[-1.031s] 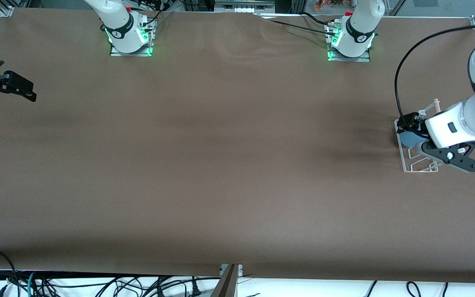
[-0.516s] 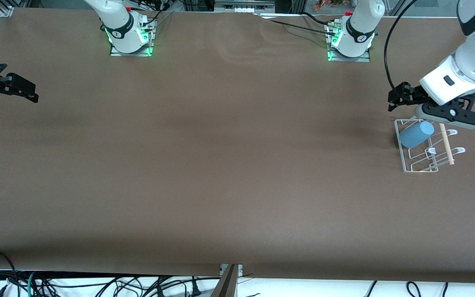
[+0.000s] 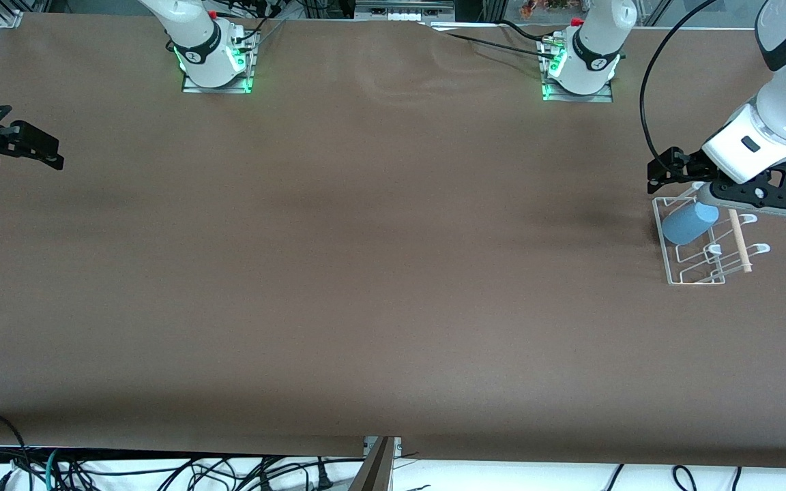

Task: Transfer cup to left arm and place on rack

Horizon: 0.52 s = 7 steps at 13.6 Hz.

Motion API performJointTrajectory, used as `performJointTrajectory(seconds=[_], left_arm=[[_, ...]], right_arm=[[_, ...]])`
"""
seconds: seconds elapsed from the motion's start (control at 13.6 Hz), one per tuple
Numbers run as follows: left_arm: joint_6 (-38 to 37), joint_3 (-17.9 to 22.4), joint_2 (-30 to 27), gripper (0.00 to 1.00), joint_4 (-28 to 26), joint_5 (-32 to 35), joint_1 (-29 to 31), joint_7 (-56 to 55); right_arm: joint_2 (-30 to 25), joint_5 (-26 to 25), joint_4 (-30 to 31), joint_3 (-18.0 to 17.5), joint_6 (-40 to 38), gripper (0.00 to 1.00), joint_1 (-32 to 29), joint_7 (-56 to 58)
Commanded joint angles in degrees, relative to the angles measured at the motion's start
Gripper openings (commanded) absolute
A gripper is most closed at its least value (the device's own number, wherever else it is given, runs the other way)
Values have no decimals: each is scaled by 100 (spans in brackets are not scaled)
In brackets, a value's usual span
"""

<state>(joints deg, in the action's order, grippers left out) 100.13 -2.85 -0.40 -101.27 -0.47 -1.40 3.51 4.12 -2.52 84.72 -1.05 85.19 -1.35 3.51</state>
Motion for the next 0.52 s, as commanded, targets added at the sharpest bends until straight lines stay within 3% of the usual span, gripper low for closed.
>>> performJointTrajectory(seconds=[0.0, 0.44], left_arm=[[-2, -14, -118, 100, -138, 152, 52, -79], [-20, -14, -92, 100, -138, 143, 104, -34]], right_arm=[[-70, 85, 62, 9, 15, 100, -14, 44], [-61, 76, 62, 9, 15, 100, -6, 62]])
